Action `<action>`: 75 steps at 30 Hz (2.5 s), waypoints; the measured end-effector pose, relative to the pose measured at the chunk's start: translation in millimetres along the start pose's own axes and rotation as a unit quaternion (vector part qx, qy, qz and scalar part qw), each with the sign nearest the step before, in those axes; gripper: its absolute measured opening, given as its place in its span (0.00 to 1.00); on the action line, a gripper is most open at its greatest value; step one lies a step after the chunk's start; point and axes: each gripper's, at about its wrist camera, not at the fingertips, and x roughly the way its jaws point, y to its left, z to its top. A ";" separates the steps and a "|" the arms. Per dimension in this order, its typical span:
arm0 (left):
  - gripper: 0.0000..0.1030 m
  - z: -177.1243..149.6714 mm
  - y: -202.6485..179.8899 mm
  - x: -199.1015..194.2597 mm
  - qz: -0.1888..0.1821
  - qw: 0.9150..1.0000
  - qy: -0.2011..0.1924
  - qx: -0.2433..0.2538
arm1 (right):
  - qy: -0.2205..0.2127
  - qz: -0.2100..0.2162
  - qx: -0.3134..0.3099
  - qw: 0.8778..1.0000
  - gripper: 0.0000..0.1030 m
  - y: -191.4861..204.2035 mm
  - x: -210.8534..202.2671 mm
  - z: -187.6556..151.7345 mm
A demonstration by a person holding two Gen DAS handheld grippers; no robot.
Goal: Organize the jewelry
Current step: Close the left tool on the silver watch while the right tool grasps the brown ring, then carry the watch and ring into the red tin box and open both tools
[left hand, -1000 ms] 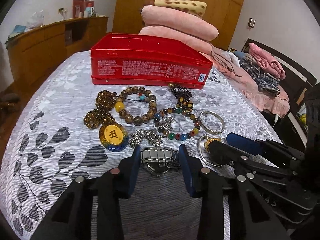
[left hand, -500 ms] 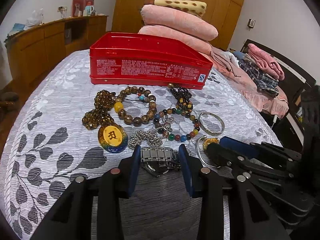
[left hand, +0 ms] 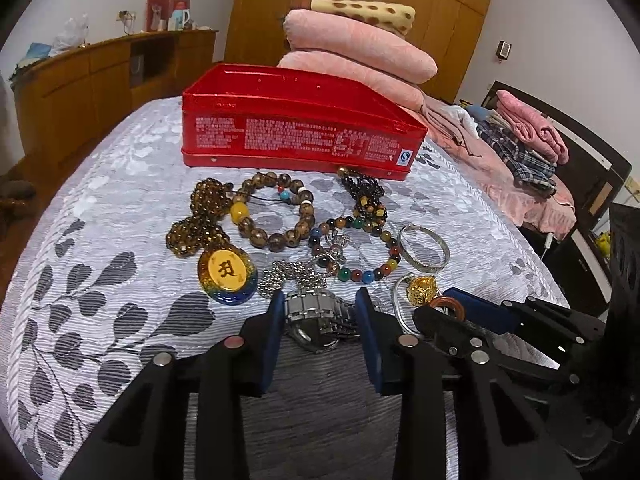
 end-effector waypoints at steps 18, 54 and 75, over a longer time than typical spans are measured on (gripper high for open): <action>0.53 1.1 -11.7 7.6 0.004 0.999 0.022 0.024 | -0.018 0.003 0.031 0.999 0.27 -23.0 -11.8 1.0; 0.17 28.0 6.5 -36.0 -0.025 0.997 -0.078 -0.012 | -0.056 0.029 0.018 0.998 0.27 -15.2 -20.8 34.8; 0.17 153.8 30.6 17.0 0.008 0.994 -0.111 -0.012 | -0.080 0.034 0.016 0.996 0.27 -40.5 25.9 164.7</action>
